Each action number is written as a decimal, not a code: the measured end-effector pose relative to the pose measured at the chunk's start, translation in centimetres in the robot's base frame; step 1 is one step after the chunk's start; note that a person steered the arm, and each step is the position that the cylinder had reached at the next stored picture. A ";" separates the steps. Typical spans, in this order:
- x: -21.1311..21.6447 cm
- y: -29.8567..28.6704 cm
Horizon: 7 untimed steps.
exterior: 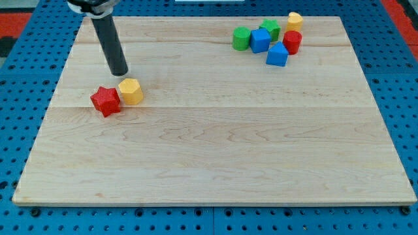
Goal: Separate the yellow hexagon from the red star
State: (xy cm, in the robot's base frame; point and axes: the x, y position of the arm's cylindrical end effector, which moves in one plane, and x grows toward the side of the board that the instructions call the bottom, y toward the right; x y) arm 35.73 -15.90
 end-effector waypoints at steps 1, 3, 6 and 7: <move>1.9 5.4; 2.5 2.4; 3.5 -2.0; 11.9 -1.8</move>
State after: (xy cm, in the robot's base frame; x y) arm 47.61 -17.67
